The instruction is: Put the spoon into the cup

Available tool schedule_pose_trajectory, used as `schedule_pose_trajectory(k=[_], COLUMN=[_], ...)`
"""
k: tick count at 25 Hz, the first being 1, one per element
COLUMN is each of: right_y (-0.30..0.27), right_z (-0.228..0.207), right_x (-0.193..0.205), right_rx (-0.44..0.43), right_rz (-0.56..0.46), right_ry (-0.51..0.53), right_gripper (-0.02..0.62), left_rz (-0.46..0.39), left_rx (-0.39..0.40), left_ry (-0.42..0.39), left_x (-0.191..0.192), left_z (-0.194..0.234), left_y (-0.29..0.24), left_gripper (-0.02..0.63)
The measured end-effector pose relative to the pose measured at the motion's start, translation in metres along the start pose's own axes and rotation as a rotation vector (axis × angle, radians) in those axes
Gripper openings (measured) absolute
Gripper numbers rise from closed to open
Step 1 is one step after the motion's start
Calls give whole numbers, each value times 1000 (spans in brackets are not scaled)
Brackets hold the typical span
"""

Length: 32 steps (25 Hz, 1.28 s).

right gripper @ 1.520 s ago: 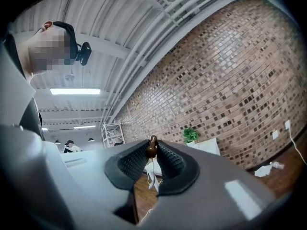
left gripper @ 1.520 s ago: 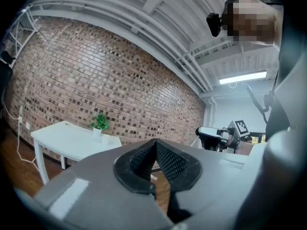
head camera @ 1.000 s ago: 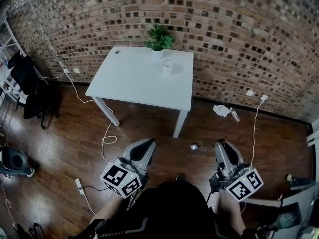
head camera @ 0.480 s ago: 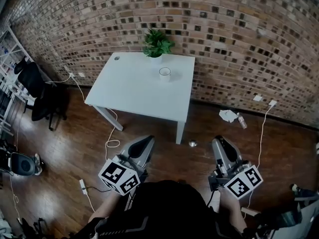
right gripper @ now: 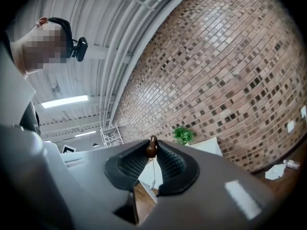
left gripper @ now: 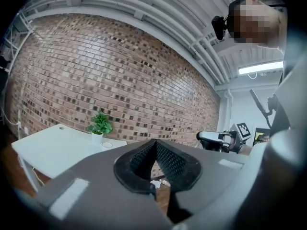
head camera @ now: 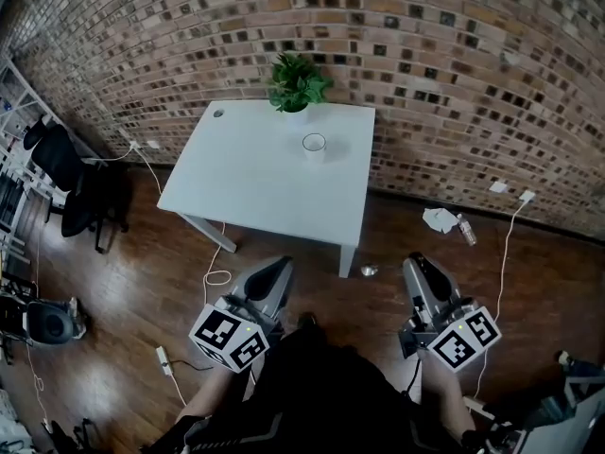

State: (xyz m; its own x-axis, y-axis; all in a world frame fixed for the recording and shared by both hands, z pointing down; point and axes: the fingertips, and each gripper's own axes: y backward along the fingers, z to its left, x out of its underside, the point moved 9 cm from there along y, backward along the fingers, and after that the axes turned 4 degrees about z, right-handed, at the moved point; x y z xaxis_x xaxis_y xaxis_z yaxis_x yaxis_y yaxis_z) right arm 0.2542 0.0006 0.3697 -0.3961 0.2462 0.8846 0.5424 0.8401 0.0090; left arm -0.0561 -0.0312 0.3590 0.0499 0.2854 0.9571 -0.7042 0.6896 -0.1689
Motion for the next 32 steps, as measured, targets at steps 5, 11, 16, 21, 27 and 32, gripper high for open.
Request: schedule_pose_trajectory(k=[5,11,16,21,27,32], right_y=[-56,-126,-178,-217,-264,-300], right_z=[-2,0,-4,-38,-82,-103], right_x=[1,-5,-3,-9,-27,-28], right_rx=[16,47,51,41,0,-7], right_rz=[16,32,48,67,85,130], right_ry=[6,44,40,34,17,32], right_gripper=[57,57,57,57,57,57], left_rz=[-34,-40,-30,-38,-21,-3], left_rx=[14,9,22,13,-22,-65], left_ry=[10,31,46,53,27,20], left_x=[-9,-26,-24,-35,-56,-64], left_z=[53,121,169,189,210,243], left_y=[-11,-17,-36,-74,-118,-139], left_gripper=[-8,-8,-8,-8,-8,-8])
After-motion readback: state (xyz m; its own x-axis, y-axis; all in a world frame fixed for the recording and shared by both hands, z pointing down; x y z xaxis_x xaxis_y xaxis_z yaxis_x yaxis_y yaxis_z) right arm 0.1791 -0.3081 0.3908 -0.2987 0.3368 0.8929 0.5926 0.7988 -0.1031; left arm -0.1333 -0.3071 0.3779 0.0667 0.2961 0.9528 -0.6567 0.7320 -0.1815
